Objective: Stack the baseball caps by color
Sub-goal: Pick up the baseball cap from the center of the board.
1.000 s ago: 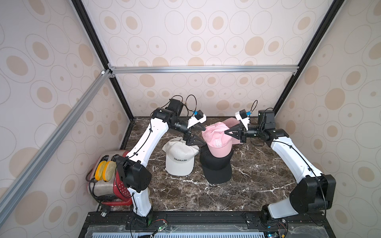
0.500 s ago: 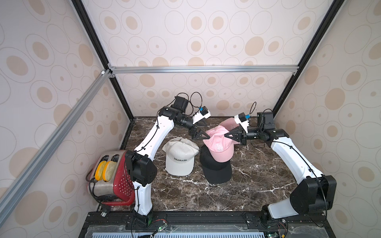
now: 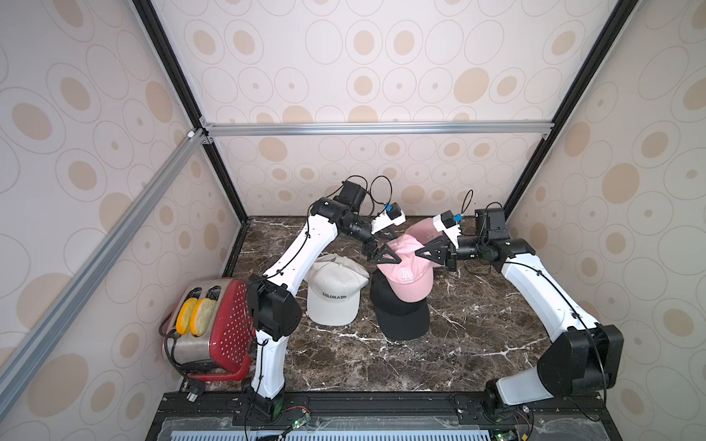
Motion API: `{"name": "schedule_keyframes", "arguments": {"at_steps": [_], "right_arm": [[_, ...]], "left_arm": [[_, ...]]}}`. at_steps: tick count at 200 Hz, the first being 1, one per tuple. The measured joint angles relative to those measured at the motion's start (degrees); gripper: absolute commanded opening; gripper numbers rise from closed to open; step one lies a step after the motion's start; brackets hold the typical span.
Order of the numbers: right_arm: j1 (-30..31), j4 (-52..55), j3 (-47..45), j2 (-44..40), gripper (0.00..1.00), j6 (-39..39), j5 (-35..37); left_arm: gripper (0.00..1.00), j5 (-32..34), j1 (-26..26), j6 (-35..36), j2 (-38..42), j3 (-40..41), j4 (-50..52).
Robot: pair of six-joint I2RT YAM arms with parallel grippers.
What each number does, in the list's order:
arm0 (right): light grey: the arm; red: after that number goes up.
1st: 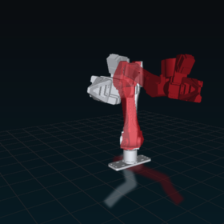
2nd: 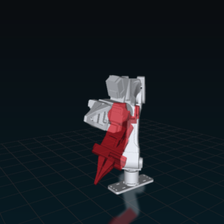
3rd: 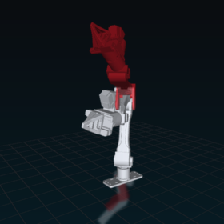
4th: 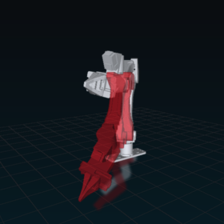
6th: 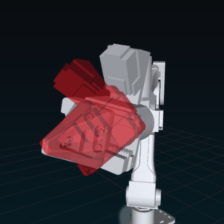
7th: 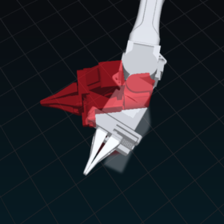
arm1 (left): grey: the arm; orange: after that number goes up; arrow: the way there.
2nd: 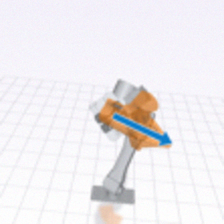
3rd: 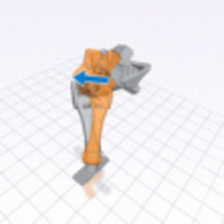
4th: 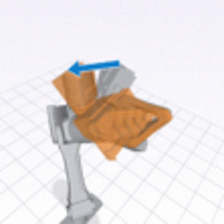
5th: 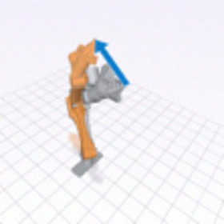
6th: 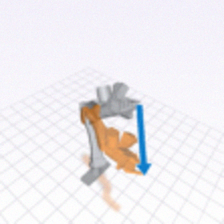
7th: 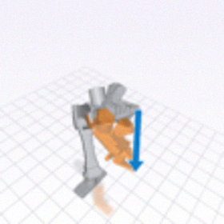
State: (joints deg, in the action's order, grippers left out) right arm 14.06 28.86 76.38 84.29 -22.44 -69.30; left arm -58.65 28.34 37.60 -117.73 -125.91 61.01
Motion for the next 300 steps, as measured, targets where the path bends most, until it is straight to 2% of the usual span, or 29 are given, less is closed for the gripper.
{"name": "schedule_keyframes", "arguments": {"at_steps": [6,24,42,56,74,108,147,168,200,239,253,300], "right_arm": [[0.0,0.4,0.0,0.0,0.0,-0.5,0.0],[0.0,2.2,0.4,0.0,0.0,-2.1,0.0],[0.0,4.7,1.4,0.2,0.0,-4.3,-0.1],[0.0,6.6,2.4,0.3,0.0,-6.1,-0.2],[0.0,8.3,3.3,0.3,0.0,-8.2,-0.2],[0.3,11.9,3.5,0.4,0.0,-14.1,0.2],[1.0,22.8,7.9,2.5,0.02,-26.4,1.0],[1.3,30.5,11.0,4.5,0.05,-33.8,0.6],[1.9,39.6,15.7,8.1,0.09,-40.9,-0.8],[0.8,43.3,16.4,8.1,0.33,-44.5,1.0],[0.4,42.4,15.7,7.7,0.37,-44.3,2.7],[0.3,29.9,8.5,2.5,0.69,-36.8,7.7]], "left_arm": [[0.84,-0.3,0.0,0.5,-0.3,-0.5,0.5],[0.53,-2.3,-0.1,3.5,-0.8,-1.3,3.5],[0.35,-4.2,-0.1,7.5,-0.8,-1.9,7.5],[0.16,-5.1,0.0,10.7,-0.7,-2.0,10.4],[0.0,-6.2,0.0,14.1,-0.7,-2.0,13.4],[0.0,-8.1,0.0,20.7,-0.5,-2.1,19.1],[0.0,-9.3,0.2,29.4,-0.2,-3.0,26.0],[0.0,-9.4,0.5,32.0,1.1,-2.4,27.6],[0.0,-9.4,0.8,34.6,3.8,-0.3,27.9],[0.0,-9.3,0.1,34.1,4.2,-0.1,27.7],[0.0,-8.9,-0.2,33.4,4.5,0.1,27.3],[0.0,-4.6,-0.4,28.0,5.7,2.9,22.4]]}}
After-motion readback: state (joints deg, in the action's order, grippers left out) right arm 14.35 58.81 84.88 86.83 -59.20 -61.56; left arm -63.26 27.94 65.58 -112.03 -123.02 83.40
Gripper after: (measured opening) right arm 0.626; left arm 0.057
